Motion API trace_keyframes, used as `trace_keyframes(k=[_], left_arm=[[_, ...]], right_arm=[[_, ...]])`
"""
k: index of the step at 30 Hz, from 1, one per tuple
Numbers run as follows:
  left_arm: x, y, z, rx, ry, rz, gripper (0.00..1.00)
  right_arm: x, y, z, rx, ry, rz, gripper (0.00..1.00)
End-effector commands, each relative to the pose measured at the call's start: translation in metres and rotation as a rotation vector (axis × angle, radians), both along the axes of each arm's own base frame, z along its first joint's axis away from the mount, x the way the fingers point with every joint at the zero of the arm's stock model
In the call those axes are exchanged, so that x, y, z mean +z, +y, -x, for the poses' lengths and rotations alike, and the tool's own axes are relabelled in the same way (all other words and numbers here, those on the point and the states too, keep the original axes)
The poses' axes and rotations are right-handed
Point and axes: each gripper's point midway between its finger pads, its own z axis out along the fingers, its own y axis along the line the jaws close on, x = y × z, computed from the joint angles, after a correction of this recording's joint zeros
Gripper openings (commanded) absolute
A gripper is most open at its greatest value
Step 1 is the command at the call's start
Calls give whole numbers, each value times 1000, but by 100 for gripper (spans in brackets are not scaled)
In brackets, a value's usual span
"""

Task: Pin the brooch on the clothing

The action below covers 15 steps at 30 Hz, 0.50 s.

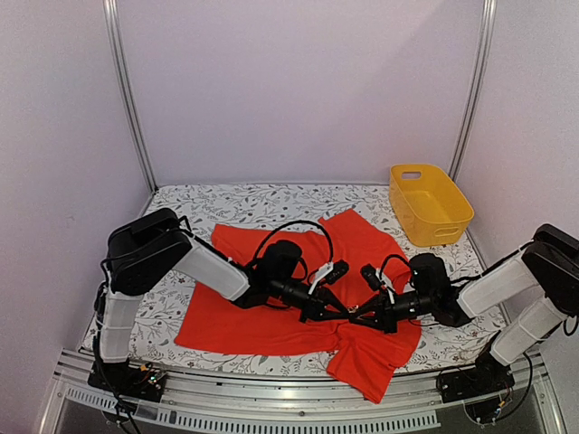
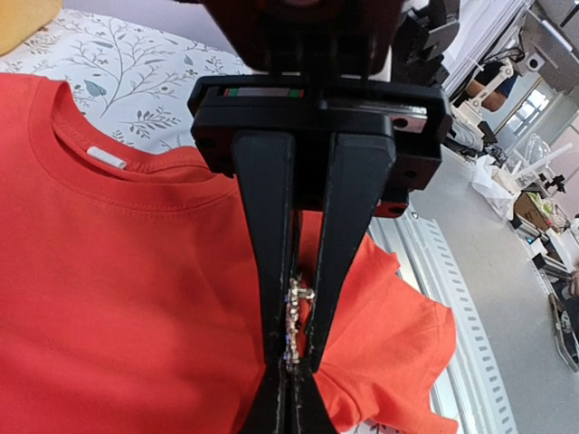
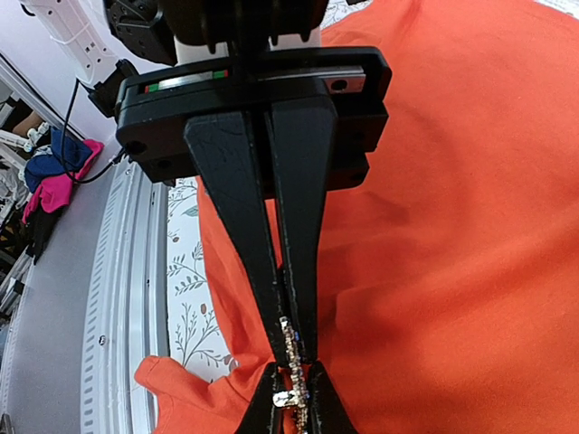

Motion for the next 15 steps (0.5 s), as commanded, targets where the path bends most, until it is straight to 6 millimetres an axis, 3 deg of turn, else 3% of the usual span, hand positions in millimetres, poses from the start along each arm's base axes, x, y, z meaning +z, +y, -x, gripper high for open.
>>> trace_keyframes(k=[1,15], left_arm=[[33,-5,30,-105,-45,82,0],[31,-2,28,-71,-80,78,0]], right_arm=[[4,0,-12,-20,-19,3,7],[8,-6,-15,-20,20,-21,6]])
